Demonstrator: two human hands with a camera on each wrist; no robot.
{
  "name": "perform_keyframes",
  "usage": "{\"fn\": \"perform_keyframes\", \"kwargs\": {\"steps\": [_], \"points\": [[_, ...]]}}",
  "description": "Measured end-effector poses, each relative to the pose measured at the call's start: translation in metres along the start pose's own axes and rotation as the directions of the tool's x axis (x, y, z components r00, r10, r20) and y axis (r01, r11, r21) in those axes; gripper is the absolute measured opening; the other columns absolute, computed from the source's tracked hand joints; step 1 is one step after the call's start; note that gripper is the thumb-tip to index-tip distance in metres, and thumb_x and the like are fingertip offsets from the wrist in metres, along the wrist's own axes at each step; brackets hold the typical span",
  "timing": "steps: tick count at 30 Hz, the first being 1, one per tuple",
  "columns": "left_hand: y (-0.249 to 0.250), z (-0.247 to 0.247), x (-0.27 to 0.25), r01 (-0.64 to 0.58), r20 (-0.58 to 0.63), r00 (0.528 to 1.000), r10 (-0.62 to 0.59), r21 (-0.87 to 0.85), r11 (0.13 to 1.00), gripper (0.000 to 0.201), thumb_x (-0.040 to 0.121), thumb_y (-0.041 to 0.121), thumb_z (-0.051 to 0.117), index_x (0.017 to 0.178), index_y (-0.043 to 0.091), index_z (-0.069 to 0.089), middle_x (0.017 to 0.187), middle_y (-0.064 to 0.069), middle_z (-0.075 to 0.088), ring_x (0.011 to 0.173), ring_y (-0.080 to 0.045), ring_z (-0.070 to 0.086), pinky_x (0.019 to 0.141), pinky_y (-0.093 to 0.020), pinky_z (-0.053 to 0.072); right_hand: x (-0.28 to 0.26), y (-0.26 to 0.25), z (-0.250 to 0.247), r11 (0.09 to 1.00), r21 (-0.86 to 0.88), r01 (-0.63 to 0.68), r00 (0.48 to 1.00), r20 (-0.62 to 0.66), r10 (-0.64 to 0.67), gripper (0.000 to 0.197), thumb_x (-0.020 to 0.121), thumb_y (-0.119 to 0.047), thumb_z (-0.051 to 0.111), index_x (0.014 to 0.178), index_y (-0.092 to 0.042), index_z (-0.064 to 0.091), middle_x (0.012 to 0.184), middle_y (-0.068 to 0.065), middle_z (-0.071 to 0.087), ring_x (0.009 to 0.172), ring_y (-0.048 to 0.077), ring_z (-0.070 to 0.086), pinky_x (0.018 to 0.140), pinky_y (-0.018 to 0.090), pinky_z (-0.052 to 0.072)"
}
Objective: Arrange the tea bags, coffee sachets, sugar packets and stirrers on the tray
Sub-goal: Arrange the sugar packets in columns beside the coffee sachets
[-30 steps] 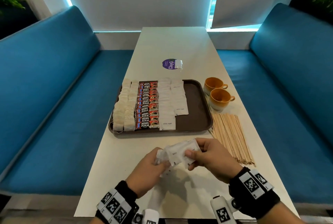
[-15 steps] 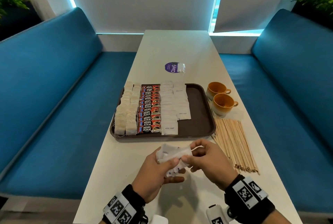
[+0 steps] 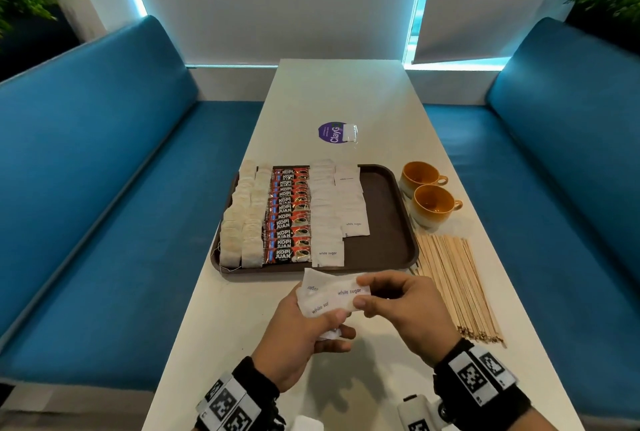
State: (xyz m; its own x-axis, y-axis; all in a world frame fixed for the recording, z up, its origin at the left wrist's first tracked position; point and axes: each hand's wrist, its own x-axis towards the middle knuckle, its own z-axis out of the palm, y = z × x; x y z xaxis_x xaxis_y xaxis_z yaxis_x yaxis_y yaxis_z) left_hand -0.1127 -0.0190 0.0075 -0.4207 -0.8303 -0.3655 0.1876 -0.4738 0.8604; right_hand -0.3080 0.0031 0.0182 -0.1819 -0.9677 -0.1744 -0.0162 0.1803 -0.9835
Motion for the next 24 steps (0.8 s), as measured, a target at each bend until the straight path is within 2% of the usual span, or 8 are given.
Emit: {"fn": "perform_keyframes", "kwargs": {"steps": [3,5,8,11,13,16,20,24], "points": [[0.002,0.0,0.004,0.029,0.002,1.0,-0.029,-0.065,0.997,0.028,0.098,0.005,0.06,0.125,0.008,0.058,0.108,-0.024,0.072,0.085,-0.042,0.07,0.067,-0.044,0.062,0.014,-0.007,-0.003,0.999,0.025,-0.028,1.0,-0.008,0.028,0.026,0.07,0.005,0.088,0.092,-0.007,0.08,0.077,0.014,0.075,0.064,0.023,0.068,0.067,0.029,0.059],[0.003,0.0,0.006,0.045,0.01,0.999,-0.044,-0.102,0.994,0.026,0.1,0.007,0.056,0.125,0.005,0.058,0.11,-0.025,0.072,0.087,-0.044,0.07,0.067,-0.045,0.063,0.029,-0.014,-0.007,0.999,0.022,-0.026,1.0,-0.012,0.026,0.024,0.072,0.005,0.087,0.093,-0.004,0.079,0.083,0.013,0.076,0.072,0.024,0.073,0.07,0.03,0.061],[0.006,-0.002,0.009,0.036,0.014,0.999,-0.035,-0.116,0.993,0.025,0.101,0.007,0.053,0.125,0.001,0.056,0.113,-0.025,0.072,0.09,-0.046,0.071,0.067,-0.045,0.063,0.063,-0.023,-0.016,0.999,-0.013,-0.03,0.998,-0.049,0.029,0.022,0.079,0.002,0.082,0.098,-0.009,0.078,0.094,0.007,0.078,0.087,0.019,0.077,0.074,0.027,0.063],[0.008,-0.003,0.009,0.041,0.005,0.999,-0.041,-0.12,0.992,0.024,0.101,0.006,0.054,0.124,0.001,0.057,0.114,-0.025,0.071,0.09,-0.046,0.071,0.067,-0.047,0.063,0.097,-0.026,-0.022,0.995,-0.089,-0.051,0.994,-0.103,0.041,0.02,0.083,-0.001,0.08,0.098,-0.013,0.077,0.099,0.005,0.076,0.092,0.018,0.076,0.076,0.028,0.064],[0.008,-0.004,0.008,0.055,-0.001,0.998,-0.056,-0.128,0.99,0.024,0.1,0.005,0.054,0.124,0.001,0.057,0.113,-0.026,0.071,0.088,-0.045,0.071,0.068,-0.048,0.063,0.12,-0.021,-0.023,0.989,-0.115,-0.097,0.991,-0.106,0.085,0.019,0.082,0.001,0.081,0.097,-0.01,0.076,0.099,0.007,0.075,0.091,0.02,0.077,0.074,0.031,0.065],[0.003,-0.006,0.007,0.079,-0.012,0.997,-0.081,-0.138,0.987,0.025,0.1,0.005,0.055,0.124,0.002,0.058,0.112,-0.025,0.072,0.086,-0.044,0.07,0.068,-0.048,0.063,0.149,-0.008,-0.024,0.947,-0.261,-0.187,0.981,-0.095,0.167,0.02,0.078,-0.003,0.085,0.092,-0.013,0.077,0.097,0.007,0.077,0.083,0.02,0.078,0.079,0.038,0.065],[-0.003,-0.008,0.003,0.125,-0.007,0.992,-0.127,-0.131,0.984,0.024,0.1,0.004,0.056,0.124,0.006,0.059,0.111,-0.026,0.072,0.087,-0.044,0.07,0.072,-0.049,0.062,0.166,0.0,-0.02,0.88,-0.421,-0.218,0.976,-0.109,0.19,0.018,0.078,-0.004,0.087,0.09,-0.014,0.077,0.097,0.006,0.075,0.082,0.019,0.077,0.074,0.033,0.065],[-0.001,-0.011,0.003,0.118,0.012,0.993,-0.118,-0.169,0.979,0.024,0.098,-0.004,0.054,0.122,0.001,0.059,0.111,-0.033,0.067,0.085,-0.044,0.068,0.071,-0.048,0.062,0.17,0.001,-0.016,0.783,-0.593,-0.186,0.982,-0.098,0.158,0.015,0.078,-0.02,0.09,0.087,-0.022,0.077,0.089,-0.001,0.076,0.077,0.015,0.073,0.07,0.027,0.062]]}}
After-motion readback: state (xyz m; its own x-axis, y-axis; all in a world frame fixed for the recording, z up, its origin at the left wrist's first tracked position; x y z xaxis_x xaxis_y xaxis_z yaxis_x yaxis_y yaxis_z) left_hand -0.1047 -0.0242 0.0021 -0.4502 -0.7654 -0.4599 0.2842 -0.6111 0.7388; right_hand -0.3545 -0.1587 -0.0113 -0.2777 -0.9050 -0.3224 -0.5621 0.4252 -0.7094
